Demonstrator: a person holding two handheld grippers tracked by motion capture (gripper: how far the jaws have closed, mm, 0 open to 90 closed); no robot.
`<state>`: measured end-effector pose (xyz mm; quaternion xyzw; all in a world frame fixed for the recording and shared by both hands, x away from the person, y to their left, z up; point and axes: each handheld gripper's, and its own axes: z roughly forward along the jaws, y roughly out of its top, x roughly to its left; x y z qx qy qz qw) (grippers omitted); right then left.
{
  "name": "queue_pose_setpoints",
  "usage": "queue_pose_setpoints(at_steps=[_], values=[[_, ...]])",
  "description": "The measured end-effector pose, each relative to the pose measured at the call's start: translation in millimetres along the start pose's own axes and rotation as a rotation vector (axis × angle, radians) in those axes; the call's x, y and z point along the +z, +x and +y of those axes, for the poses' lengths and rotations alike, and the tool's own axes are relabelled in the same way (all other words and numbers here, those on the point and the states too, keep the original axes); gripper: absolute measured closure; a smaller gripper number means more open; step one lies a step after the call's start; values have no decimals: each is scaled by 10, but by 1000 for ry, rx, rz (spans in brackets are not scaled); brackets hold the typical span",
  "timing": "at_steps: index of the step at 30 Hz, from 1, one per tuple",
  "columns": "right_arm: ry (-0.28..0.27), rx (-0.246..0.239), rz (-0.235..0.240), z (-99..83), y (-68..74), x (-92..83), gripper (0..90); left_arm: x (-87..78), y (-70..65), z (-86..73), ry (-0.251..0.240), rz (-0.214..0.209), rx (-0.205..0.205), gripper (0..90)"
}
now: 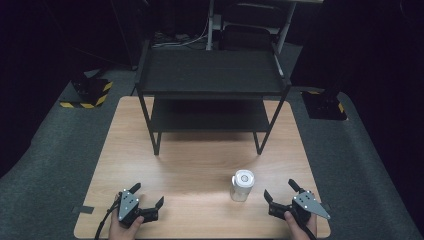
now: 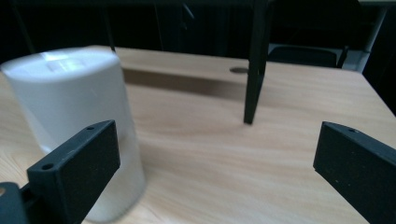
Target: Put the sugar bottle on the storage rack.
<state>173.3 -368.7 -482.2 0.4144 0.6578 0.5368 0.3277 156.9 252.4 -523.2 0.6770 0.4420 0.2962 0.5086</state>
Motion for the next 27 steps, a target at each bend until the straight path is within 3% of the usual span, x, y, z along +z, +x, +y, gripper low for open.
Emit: queue_pose_setpoints(at_steps=[7, 16, 21, 27], values=[[-39, -11, 36, 110, 167, -11, 0, 0, 8, -2, -1, -3, -3, 5], [-33, -28, 98, 89, 474, 121, 1, -3, 19, -4, -2, -8, -7, 5], [-17, -47, 92, 35, 648, 239, 3, -5, 27, -5, -2, -11, -9, 5], [-13, -73, 22, -58, 904, 430, 3, -9, 33, -8, -3, -13, -12, 5]])
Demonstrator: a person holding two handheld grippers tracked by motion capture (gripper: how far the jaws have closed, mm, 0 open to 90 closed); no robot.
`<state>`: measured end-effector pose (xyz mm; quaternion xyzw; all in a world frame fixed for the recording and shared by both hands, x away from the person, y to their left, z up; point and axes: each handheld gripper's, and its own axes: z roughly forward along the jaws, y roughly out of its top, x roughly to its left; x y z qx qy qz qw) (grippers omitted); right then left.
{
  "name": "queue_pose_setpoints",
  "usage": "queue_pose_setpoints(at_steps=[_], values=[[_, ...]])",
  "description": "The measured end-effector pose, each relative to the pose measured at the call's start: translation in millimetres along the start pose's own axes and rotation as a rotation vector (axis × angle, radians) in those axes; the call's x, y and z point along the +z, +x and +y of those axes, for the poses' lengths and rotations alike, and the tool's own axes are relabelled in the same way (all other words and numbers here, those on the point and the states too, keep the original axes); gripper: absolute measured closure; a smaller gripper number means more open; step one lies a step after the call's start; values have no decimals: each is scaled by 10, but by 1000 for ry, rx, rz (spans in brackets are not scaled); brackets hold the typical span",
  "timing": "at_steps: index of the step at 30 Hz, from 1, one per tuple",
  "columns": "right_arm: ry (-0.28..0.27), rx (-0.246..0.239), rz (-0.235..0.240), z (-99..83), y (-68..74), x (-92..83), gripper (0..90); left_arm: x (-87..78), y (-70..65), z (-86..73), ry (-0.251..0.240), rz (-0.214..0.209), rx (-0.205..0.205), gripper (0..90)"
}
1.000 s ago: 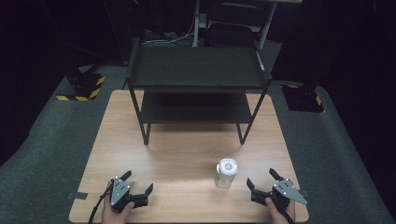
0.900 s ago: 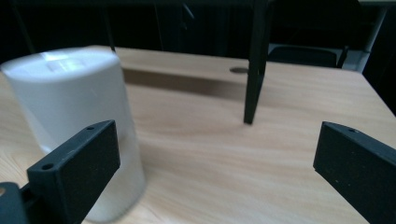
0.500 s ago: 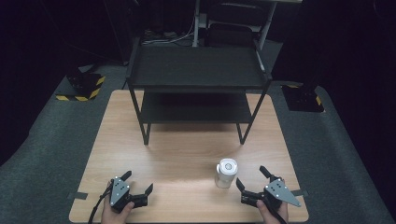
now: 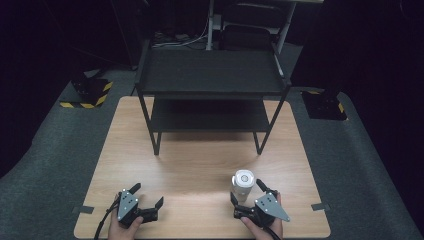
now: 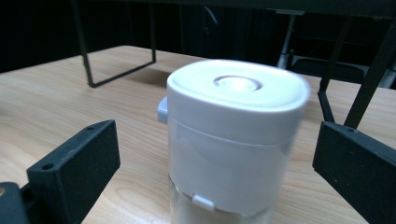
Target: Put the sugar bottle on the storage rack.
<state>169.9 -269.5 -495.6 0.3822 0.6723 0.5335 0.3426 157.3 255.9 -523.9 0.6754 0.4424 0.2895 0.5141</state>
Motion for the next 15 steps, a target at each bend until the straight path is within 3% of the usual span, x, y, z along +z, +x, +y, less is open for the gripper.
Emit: queue_pose_setpoints(at_steps=[6, 15], values=[[1, 6, -81, -73, 172, 144, 91, -5, 7, -3, -1, -3, -2, 5], [-37, 80, -124, -187, 236, 193, 262, -5, 10, -3, -1, -5, -3, 5]])
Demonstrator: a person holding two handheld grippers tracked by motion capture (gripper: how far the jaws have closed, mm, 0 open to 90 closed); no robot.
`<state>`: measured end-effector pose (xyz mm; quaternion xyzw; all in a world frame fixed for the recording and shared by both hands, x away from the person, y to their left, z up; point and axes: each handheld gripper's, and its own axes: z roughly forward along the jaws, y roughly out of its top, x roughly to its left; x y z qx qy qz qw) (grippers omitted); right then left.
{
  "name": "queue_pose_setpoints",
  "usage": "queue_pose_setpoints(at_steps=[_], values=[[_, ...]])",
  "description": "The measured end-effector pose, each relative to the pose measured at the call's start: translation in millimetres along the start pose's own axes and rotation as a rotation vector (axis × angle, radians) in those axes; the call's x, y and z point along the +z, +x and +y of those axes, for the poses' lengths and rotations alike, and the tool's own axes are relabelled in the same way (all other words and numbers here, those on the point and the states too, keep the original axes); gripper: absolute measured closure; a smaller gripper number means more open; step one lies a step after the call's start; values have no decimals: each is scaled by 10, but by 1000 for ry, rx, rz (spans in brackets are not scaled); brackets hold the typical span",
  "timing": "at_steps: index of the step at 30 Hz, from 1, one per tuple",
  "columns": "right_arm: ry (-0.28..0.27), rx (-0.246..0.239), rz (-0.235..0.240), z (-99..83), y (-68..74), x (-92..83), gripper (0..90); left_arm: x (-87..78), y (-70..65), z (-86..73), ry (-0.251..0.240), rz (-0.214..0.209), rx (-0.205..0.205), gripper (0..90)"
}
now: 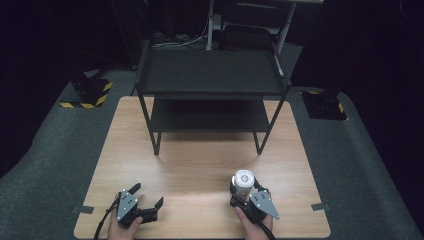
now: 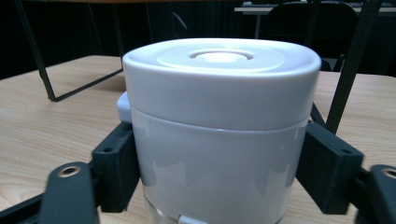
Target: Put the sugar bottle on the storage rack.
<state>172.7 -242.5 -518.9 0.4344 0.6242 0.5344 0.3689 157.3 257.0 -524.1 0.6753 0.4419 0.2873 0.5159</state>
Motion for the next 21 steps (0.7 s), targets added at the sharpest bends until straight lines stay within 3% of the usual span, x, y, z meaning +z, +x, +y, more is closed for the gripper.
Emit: queue_pose_setpoints(at_steps=[7, 21], values=[[-18, -9, -23, -11, 69, -22, 293, 0, 1, 2, 1, 0, -1, 5], [7, -45, 11, 130, -28, 8, 298, 1, 13, 7, 4, -5, -2, 5]])
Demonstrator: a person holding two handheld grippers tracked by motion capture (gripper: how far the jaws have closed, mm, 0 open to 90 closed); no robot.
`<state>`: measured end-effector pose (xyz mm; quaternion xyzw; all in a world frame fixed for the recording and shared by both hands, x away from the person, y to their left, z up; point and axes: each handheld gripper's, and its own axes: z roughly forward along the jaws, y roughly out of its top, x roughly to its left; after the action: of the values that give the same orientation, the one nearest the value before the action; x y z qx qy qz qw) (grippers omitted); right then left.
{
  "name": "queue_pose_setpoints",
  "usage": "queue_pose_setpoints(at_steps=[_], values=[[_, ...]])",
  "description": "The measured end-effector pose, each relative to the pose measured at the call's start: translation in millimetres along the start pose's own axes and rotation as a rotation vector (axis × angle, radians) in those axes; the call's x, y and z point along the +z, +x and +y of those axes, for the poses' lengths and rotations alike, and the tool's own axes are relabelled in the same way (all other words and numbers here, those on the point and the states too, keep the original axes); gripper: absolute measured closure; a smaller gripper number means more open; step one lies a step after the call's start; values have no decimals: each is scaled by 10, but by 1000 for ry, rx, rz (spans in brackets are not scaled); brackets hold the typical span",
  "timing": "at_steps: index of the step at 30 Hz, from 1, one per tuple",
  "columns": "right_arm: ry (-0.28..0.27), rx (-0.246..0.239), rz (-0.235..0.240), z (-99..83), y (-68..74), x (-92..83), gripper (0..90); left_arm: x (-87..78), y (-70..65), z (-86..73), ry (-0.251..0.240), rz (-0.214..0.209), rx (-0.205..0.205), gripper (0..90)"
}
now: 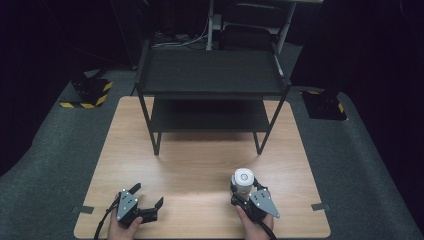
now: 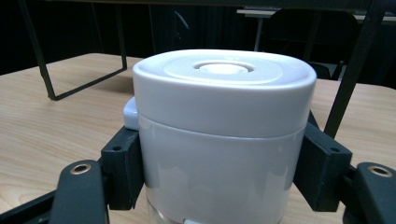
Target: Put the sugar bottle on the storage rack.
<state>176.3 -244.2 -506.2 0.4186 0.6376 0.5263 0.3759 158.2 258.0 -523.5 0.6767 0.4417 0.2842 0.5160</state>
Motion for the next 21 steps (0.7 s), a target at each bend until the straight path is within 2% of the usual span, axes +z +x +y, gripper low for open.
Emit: queue_pose_setpoints(at_steps=[8, 21], values=[[-15, -1, 15, 207, -71, 62, 298, 0, 3, 1, 1, -2, 0, 5], [-47, 3, 56, 778, -198, 282, 298, -1, 7, 1, 1, -5, 0, 5]])
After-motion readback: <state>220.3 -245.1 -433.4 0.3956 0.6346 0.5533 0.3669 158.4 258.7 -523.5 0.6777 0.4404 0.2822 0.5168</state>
